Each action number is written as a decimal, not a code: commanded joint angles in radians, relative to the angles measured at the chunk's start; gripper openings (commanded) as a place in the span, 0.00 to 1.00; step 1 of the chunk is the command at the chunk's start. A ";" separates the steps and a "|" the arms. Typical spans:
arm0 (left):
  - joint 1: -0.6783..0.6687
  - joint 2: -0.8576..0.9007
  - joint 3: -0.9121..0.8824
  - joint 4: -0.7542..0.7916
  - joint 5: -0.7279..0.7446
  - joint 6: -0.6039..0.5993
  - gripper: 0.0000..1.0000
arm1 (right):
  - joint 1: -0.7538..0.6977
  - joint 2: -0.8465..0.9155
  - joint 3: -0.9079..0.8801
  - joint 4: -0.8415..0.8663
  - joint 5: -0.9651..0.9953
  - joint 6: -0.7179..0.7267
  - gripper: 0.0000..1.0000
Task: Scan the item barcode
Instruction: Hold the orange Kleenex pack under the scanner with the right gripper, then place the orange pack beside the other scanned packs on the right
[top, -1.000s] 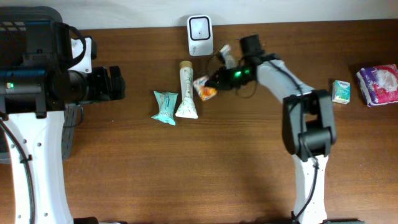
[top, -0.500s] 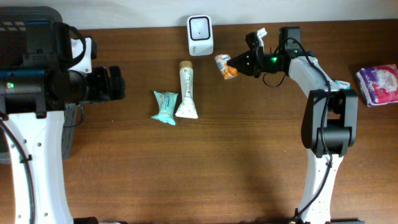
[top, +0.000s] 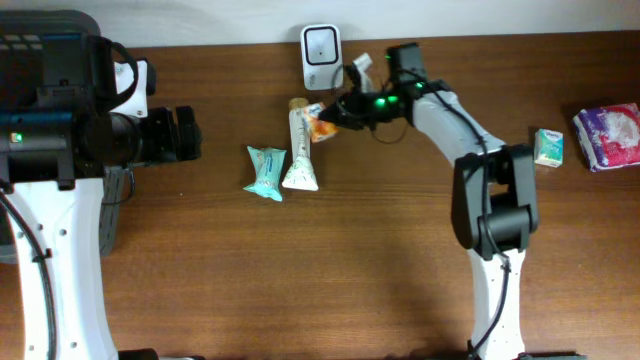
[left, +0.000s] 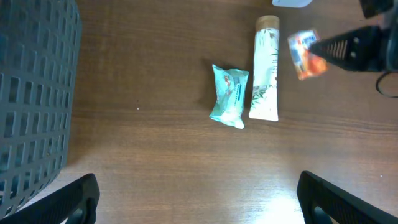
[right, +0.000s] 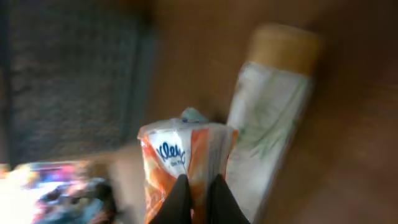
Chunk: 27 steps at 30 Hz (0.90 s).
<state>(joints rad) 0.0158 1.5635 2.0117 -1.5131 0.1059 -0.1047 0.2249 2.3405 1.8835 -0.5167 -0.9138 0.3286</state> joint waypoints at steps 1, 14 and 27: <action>-0.002 -0.003 0.002 0.002 0.010 0.012 0.99 | 0.027 -0.045 0.208 -0.121 0.637 -0.197 0.04; -0.002 -0.003 0.002 0.002 0.010 0.012 0.99 | 0.124 0.142 0.250 0.444 0.974 -0.942 0.04; -0.002 -0.003 0.002 0.002 0.010 0.012 0.99 | -0.151 -0.047 0.254 -0.024 1.460 -0.210 0.04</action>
<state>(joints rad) 0.0158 1.5635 2.0117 -1.5131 0.1059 -0.1047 0.1955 2.3905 2.1315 -0.4019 0.4854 -0.0505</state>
